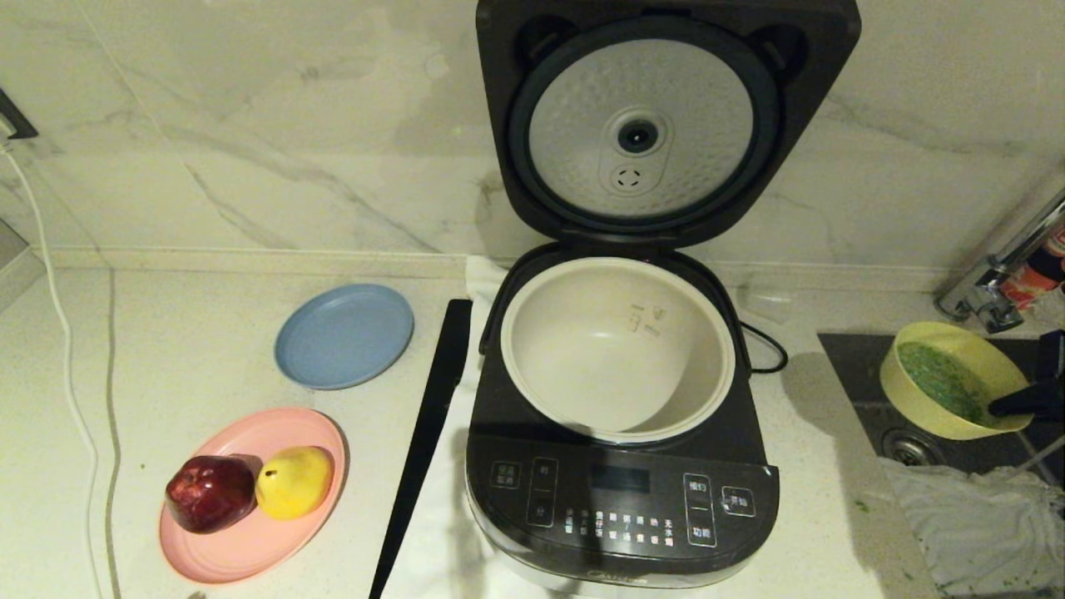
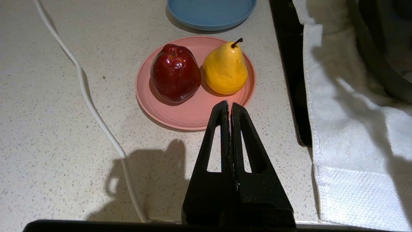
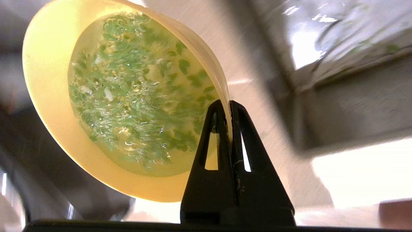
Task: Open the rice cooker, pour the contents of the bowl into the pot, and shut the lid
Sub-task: Pour the water from the bowl into the rice cooker
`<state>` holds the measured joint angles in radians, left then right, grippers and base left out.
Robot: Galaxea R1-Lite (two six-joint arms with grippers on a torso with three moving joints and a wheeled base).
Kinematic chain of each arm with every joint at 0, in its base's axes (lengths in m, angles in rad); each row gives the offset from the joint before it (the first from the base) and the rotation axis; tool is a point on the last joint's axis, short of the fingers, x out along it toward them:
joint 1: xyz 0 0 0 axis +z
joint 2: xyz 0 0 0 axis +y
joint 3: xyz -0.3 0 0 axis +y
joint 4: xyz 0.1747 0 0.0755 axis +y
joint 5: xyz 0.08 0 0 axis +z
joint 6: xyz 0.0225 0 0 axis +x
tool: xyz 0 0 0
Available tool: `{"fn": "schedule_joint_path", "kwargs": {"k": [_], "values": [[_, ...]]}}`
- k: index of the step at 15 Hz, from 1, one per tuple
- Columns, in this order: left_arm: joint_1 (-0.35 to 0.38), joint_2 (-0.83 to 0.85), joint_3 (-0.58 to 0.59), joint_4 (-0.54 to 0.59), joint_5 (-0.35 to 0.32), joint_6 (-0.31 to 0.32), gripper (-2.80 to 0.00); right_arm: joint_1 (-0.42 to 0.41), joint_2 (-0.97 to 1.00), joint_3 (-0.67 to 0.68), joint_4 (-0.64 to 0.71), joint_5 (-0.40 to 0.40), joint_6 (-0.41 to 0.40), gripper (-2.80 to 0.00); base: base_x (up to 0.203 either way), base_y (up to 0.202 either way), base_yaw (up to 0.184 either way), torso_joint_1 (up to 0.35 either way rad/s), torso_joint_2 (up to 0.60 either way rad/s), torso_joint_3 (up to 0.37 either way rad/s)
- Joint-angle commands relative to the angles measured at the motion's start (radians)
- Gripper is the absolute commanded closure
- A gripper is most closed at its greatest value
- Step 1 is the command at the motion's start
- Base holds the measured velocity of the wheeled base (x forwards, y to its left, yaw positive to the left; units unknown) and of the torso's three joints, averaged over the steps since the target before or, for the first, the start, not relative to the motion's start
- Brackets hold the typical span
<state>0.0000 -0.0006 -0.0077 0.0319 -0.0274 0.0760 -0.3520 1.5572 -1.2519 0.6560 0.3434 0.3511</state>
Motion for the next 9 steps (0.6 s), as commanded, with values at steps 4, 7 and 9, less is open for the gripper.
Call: {"fn": "schedule_joint_path", "kwargs": {"k": [4,7,9], "values": [[0.0,0.001,0.0,0.0,0.0,0.001,0.0,0.383,-0.126,-0.17,0.186,-0.094,0.072,0.0,0.0,0.0,0.0,0.0,0.0,0.0],[0.0,0.001,0.0,0.0,0.0,0.001,0.0,0.544,-0.093,-0.299,0.241,-0.174,0.124,0.0,0.0,0.0,0.0,0.0,0.0,0.0],[0.0,0.001,0.0,0.0,0.0,0.001,0.0,0.633,-0.048,-0.369,0.261,-0.205,0.157,0.0,0.0,0.0,0.0,0.0,0.0,0.0]]}}
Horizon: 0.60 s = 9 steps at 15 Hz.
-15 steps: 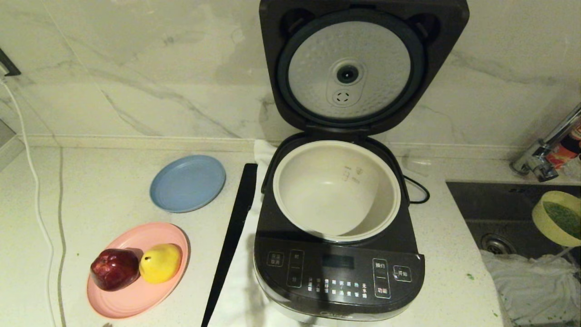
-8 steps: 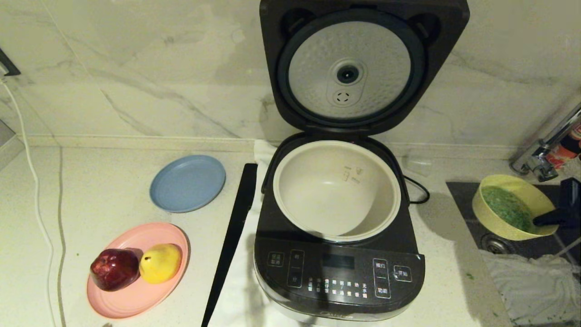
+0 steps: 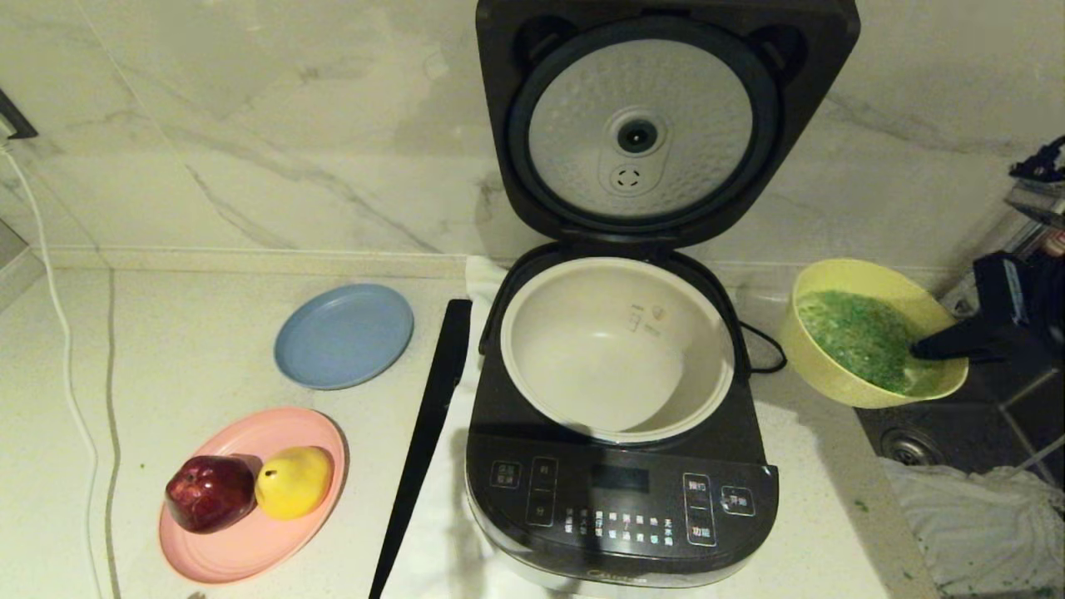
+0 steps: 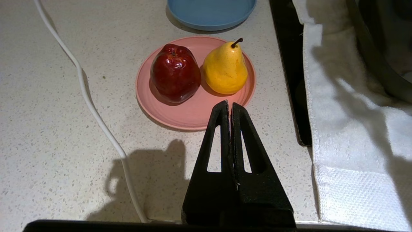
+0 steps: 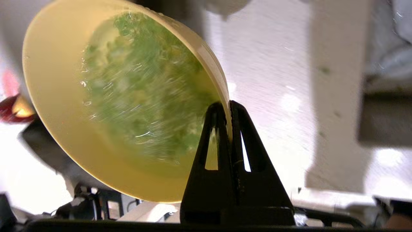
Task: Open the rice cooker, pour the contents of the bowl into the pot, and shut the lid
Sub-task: Pour the water from the bowl into the rice cooker
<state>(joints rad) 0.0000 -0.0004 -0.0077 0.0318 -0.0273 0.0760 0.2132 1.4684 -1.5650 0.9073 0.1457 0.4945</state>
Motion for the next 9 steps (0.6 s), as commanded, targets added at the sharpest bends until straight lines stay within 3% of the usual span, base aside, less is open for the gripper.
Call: {"fn": "schedule_joint_path", "kwargs": {"k": [1,9], "values": [[0.0,0.0,0.0,0.0,0.0,0.001,0.0,0.11,0.068,-0.088,0.014,-0.015,0.032,0.0,0.0,0.0,0.0,0.0,0.0,0.0],[0.0,0.0,0.0,0.0,0.0,0.001,0.0,0.332,0.312,-0.355,0.009,-0.094,0.13,0.0,0.0,0.0,0.0,0.0,0.0,0.0]]}}
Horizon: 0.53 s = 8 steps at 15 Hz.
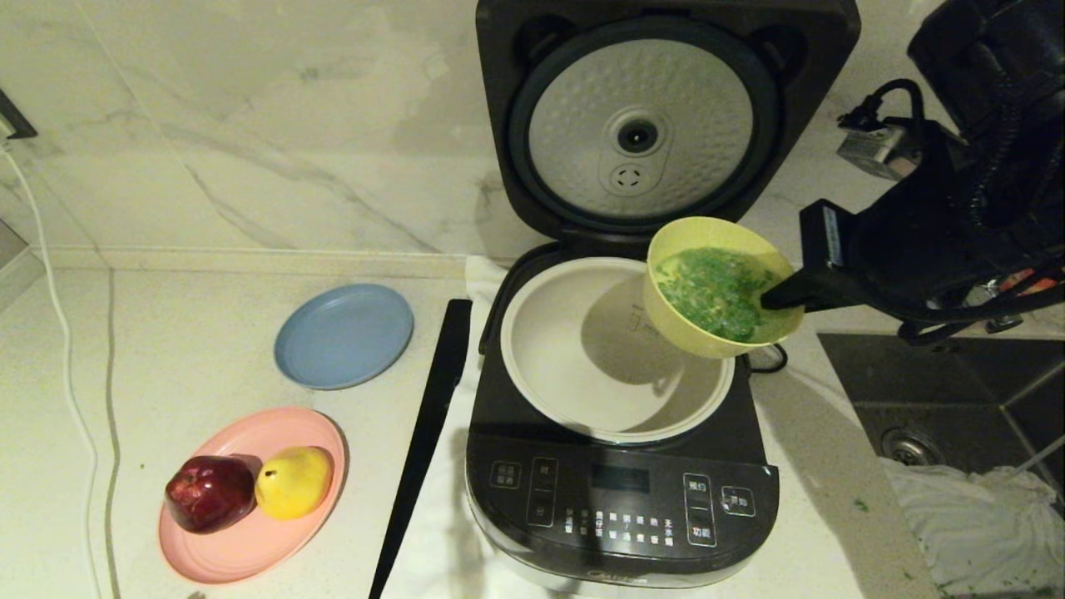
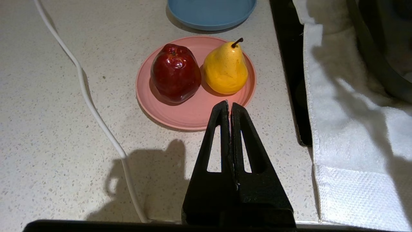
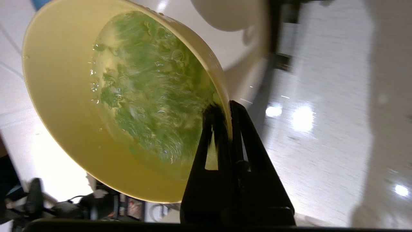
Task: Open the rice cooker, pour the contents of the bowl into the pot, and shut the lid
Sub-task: Pour the water from the bowl into the rice cooker
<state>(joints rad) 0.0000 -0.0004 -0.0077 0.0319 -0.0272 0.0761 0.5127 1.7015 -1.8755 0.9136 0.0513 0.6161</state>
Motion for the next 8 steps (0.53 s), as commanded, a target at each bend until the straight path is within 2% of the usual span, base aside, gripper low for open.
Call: {"fn": "schedule_joint_path", "kwargs": {"k": [1,4,8], "values": [[0.0,0.0,0.0,0.0,0.0,0.001,0.0,0.052,0.103,-0.053,-0.01,-0.003,0.012,0.0,0.0,0.0,0.0,0.0,0.0,0.0],[0.0,0.0,0.0,0.0,0.0,0.001,0.0,0.096,0.166,-0.054,-0.116,-0.071,0.031,0.0,0.0,0.0,0.0,0.0,0.0,0.0],[0.0,0.0,0.0,0.0,0.0,0.001,0.0,0.118,0.219,-0.054,-0.176,-0.079,0.046,0.0,0.0,0.0,0.0,0.0,0.0,0.0]]}}
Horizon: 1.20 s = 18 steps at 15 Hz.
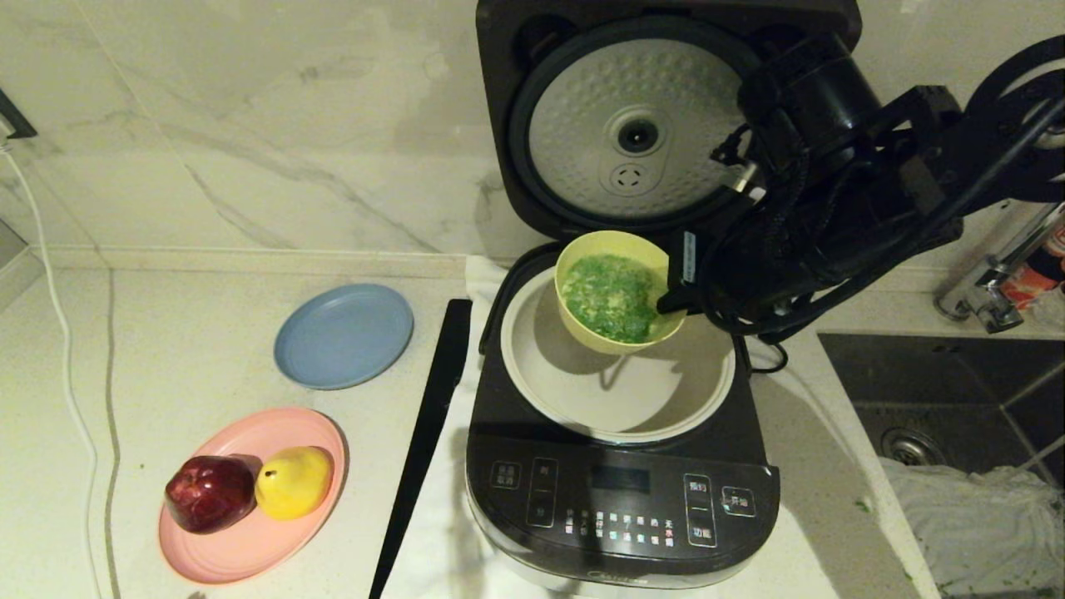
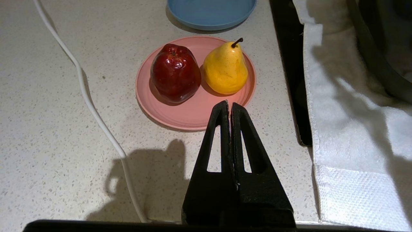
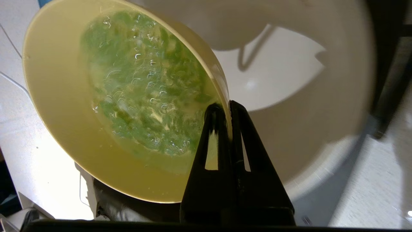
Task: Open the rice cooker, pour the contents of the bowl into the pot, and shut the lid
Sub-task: Pour the water from the bowl into the rice cooker
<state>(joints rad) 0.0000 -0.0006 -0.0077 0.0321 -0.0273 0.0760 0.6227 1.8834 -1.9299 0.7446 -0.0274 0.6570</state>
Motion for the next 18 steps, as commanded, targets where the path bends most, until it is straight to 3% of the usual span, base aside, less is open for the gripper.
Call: {"fn": "schedule_joint_path", "kwargs": {"k": [1,4,7,13,16,18], "values": [[0.0,0.001,0.0,0.0,0.0,0.001,0.0,0.008,0.045,0.0,-0.032,-0.002,0.01,0.0,0.0,0.0,0.0,0.0,0.0,0.0],[0.0,0.001,0.0,0.0,0.0,0.001,0.0,0.008,0.063,0.003,-0.057,-0.024,0.009,0.0,0.0,0.0,0.0,0.0,0.0,0.0],[0.0,0.001,0.0,0.0,0.0,0.001,0.0,0.008,0.109,0.005,-0.078,-0.119,0.008,0.0,0.0,0.0,0.0,0.0,0.0,0.0],[0.0,0.001,0.0,0.0,0.0,0.001,0.0,0.008,0.118,0.036,-0.115,-0.236,0.007,0.0,0.0,0.0,0.0,0.0,0.0,0.0],[0.001,0.001,0.0,0.0,0.0,0.001,0.0,0.013,0.1,0.136,-0.263,-0.328,-0.022,0.0,0.0,0.0,0.0,0.0,0.0,0.0],[0.0,0.001,0.0,0.0,0.0,0.001,0.0,0.035,0.077,0.226,-0.381,-0.43,-0.086,0.0,0.0,0.0,0.0,0.0,0.0,0.0]]}}
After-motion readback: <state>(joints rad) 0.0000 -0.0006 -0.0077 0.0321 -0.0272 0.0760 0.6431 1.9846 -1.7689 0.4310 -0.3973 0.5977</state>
